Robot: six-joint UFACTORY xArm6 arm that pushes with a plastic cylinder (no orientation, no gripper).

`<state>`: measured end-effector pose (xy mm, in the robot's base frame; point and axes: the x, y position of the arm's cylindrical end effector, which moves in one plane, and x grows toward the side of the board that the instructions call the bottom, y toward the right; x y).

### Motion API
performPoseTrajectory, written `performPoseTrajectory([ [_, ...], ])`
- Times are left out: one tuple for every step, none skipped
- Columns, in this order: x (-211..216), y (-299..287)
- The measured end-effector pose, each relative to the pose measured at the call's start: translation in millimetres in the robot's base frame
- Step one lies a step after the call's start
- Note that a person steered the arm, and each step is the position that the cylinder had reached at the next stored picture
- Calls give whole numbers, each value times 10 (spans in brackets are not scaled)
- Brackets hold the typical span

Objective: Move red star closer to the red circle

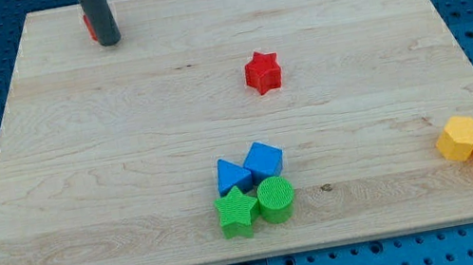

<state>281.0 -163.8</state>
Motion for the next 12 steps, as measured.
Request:
performPoseTrajectory([
  [-47, 403],
  [-105, 544],
  [-108, 1539],
  [79, 2522],
  [600, 3030],
  [1183, 3155],
  [1753, 2823],
  [1738, 2521],
  [1426, 2502],
  [1407, 2338],
  [1373, 2188],
  [1282, 2011],
])
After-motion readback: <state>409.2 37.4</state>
